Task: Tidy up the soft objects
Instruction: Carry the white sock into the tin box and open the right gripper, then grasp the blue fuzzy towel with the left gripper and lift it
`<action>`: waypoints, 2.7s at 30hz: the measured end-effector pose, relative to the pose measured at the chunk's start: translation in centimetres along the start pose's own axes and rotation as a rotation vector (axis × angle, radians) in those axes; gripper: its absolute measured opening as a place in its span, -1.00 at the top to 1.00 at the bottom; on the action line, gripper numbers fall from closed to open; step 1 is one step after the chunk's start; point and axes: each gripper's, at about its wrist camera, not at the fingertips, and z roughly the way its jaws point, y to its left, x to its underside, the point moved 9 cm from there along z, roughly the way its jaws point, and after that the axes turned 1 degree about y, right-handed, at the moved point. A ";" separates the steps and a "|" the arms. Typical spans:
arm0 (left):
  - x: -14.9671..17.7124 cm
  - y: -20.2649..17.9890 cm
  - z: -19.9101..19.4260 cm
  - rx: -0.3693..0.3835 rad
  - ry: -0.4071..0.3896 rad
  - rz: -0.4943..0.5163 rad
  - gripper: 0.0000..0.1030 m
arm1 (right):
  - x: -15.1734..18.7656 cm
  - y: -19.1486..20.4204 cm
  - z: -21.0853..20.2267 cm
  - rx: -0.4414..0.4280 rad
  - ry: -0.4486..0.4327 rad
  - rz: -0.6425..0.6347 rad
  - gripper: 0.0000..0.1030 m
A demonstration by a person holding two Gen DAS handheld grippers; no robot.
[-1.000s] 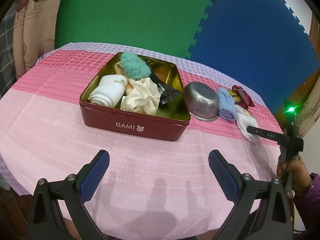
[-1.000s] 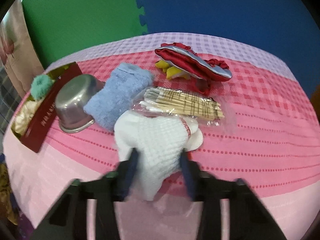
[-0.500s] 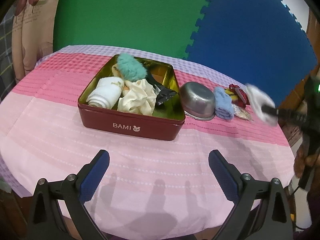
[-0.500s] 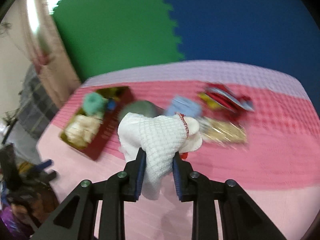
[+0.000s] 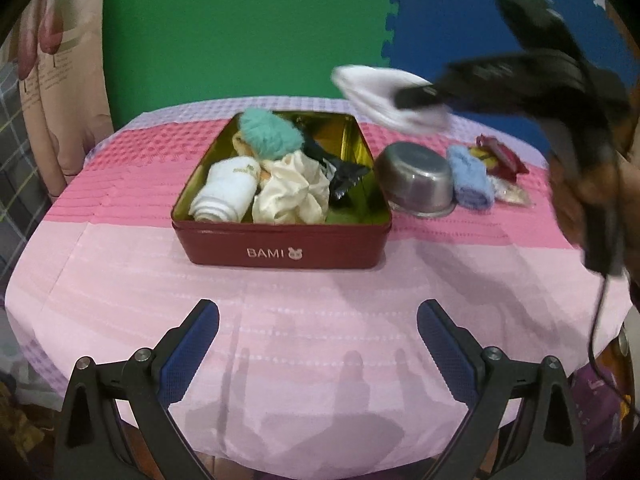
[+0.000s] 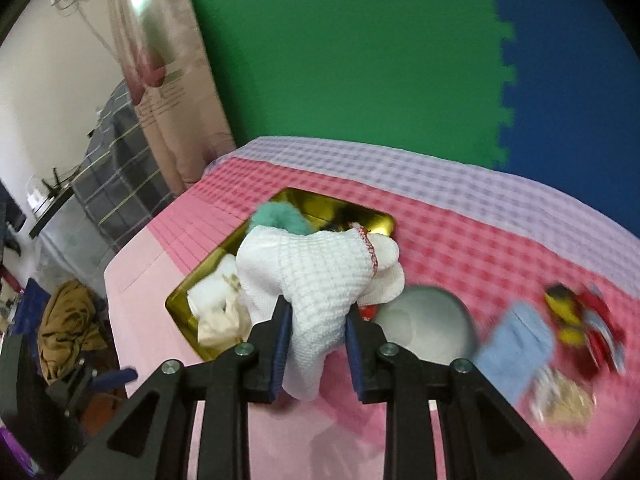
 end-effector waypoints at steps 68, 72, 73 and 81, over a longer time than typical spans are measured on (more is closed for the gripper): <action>-9.5 -20.1 3.6 0.304 0.021 0.505 -0.93 | 23.1 -28.0 -16.5 0.629 -0.091 0.402 -0.23; -11.7 -22.5 7.2 0.325 0.076 0.595 -0.93 | 23.2 -28.5 -16.8 0.591 -0.130 0.447 -0.23; -12.0 -22.8 7.9 0.340 0.088 0.601 -0.93 | 23.2 -28.5 -16.8 0.588 -0.136 0.451 -0.23; -15.0 -24.0 14.5 0.305 0.192 0.698 -0.93 | 22.9 -28.2 -16.9 0.549 -0.152 0.447 -0.23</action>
